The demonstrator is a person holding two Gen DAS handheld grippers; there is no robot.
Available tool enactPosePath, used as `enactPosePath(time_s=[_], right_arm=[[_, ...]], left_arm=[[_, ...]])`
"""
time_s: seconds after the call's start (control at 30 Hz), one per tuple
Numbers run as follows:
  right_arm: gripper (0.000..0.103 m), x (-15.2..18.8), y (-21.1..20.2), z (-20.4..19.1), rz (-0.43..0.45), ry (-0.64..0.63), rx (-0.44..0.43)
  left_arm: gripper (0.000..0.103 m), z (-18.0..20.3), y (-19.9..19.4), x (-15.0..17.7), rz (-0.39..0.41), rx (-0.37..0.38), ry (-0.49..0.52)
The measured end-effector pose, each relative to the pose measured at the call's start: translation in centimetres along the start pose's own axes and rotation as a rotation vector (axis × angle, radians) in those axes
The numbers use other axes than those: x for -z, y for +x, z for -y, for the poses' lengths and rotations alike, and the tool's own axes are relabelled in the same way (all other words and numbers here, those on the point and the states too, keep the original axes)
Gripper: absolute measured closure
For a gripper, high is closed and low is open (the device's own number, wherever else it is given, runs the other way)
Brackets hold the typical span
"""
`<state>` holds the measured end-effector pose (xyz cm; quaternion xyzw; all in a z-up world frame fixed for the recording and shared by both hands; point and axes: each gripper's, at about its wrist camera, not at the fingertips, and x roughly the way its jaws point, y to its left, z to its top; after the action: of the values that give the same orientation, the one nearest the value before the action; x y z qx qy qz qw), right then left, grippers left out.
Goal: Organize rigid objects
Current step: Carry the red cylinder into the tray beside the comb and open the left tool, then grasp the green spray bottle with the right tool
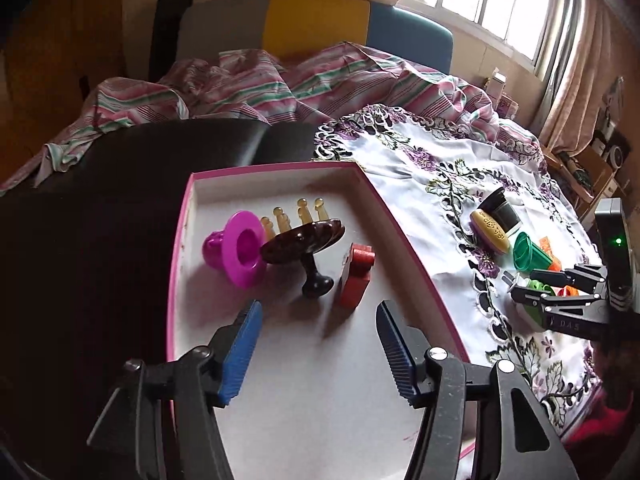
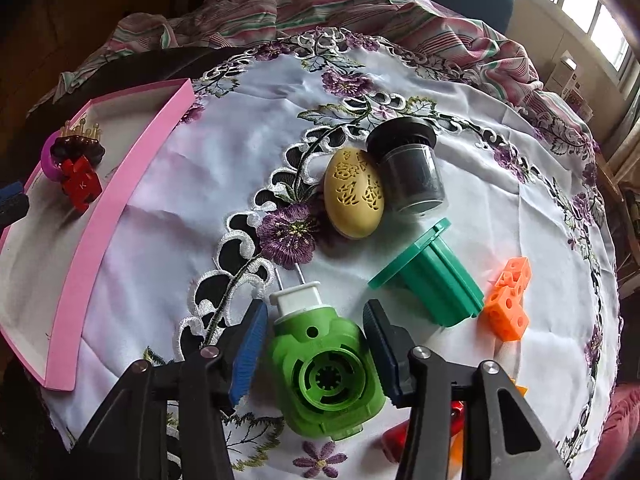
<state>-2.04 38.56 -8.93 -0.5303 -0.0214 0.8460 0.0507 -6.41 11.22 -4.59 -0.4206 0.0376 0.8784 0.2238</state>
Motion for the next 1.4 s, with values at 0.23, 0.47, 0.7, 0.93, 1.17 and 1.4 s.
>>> enactPosePath(time_s=[0.23, 0.47, 0.7, 0.93, 1.17, 1.4], right_arm=[[0.056, 0.0, -0.1, -0.4, 0.004, -0.012, 0.001], [0.057, 0.0, -0.1, -0.3, 0.004, -0.01, 0.0], [0.056, 0.1, -0.2, -0.2, 0.0, 0.012, -0.015], [0.056, 0.1, -0.1, -0.3, -0.001, 0.016, -0.019], [0.052, 0.0, 0.4, 0.2, -0.028, 0.041, -0.058], [0.05, 0.1, 0.6, 0.1, -0.037, 0.03, -0.064]], left_arm=[[0.043, -0.2, -1.3, 0.7, 0.006, -0.047, 0.011], [0.042, -0.5, -1.7, 1.1, 0.001, -0.057, 0.004], [0.042, -0.8, -2.1, 1.5, 0.001, -0.068, -0.005], [0.042, -1.4, -2.1, 1.8, -0.012, -0.074, -0.023], [0.042, -1.6, -2.2, 2.1, -0.016, -0.067, -0.029], [0.041, -1.5, -2.1, 2.3, -0.025, -0.056, -0.026]])
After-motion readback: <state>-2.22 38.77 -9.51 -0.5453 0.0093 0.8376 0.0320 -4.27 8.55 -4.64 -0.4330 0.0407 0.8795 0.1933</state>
